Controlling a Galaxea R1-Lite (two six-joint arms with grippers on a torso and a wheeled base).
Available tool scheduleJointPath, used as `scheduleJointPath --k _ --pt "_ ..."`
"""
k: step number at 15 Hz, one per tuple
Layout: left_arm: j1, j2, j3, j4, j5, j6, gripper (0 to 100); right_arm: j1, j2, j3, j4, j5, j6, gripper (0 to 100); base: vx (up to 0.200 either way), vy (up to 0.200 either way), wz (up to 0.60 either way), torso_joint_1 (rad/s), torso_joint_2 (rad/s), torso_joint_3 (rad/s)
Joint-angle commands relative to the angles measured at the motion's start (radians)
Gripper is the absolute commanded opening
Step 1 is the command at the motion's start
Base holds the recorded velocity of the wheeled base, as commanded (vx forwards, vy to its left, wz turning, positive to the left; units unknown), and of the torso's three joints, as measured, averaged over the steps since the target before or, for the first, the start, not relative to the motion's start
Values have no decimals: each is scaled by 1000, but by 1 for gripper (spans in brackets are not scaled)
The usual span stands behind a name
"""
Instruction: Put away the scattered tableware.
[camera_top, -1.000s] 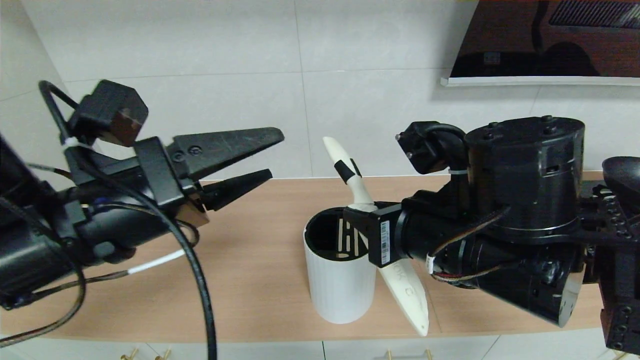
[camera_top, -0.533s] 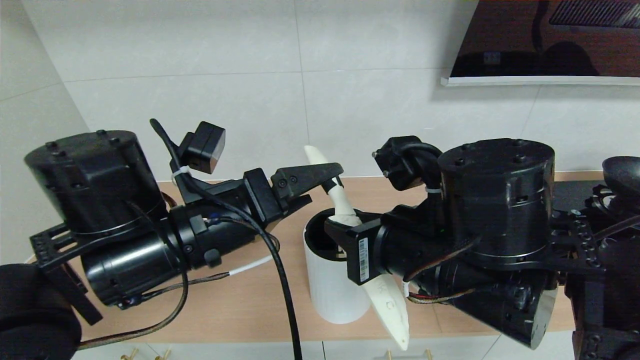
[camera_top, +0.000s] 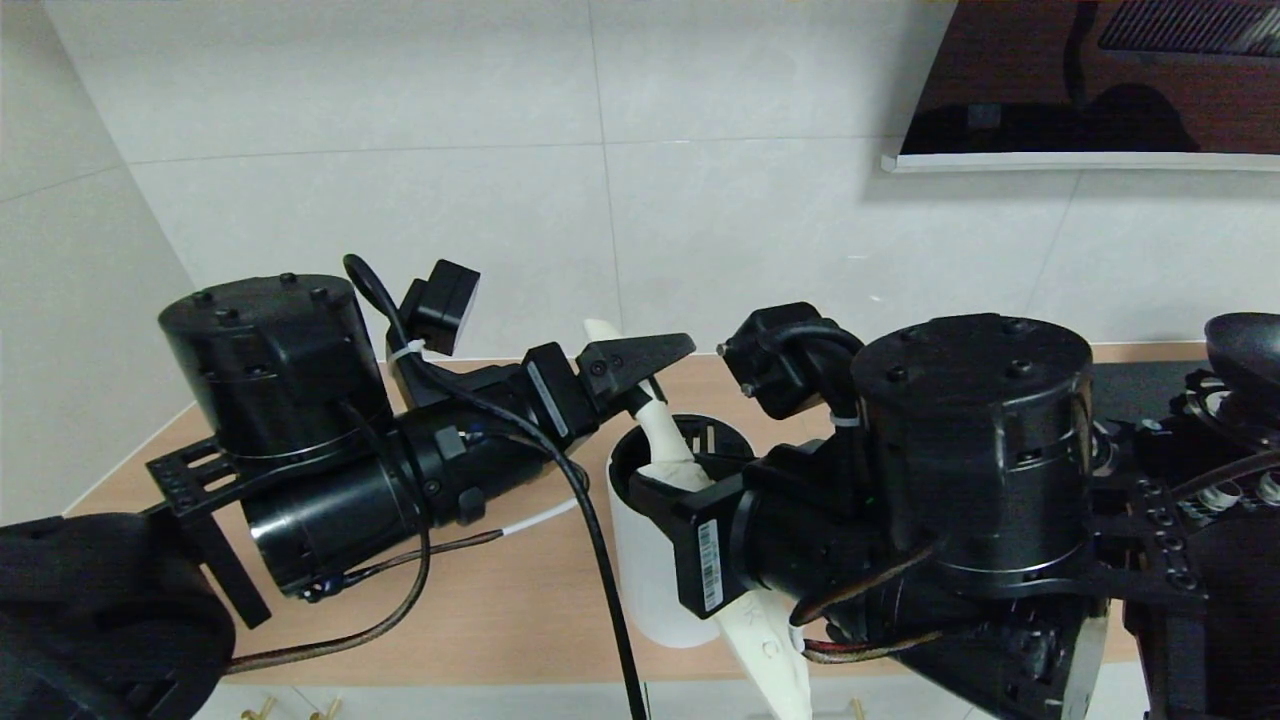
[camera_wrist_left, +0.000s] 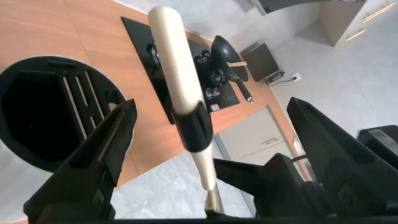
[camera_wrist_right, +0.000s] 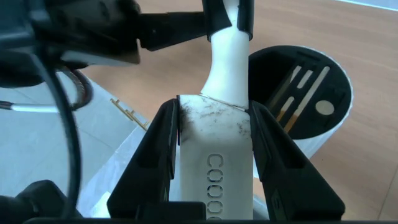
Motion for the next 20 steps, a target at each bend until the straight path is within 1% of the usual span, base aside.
scheduleJointPath --k 1,3,9,10,11,20 --pt "0 15 0 -2 3 2 100 9 -2 4 0 0 0 0 0 0 0 0 0 0" --pt "0 20 0 -14 15 2 100 9 -2 2 0 0 0 0 0 0 0 0 0 0" --pt "-3 29 3 -14 15 4 100 9 -16 4 3 -2 -2 0 0 0 0 0 0 0" --pt "-3 29 3 -14 15 5 0 9 -14 4 3 -2 -2 0 0 0 0 0 0 0" --pt "-3 29 3 -14 14 10 0 9 -14 4 5 -2 -2 0 0 0 0 0 0 0" --pt "-3 26 4 -14 14 10 0 13 -16 13 2 -2 -3 0 0 0 0 0 0 0"
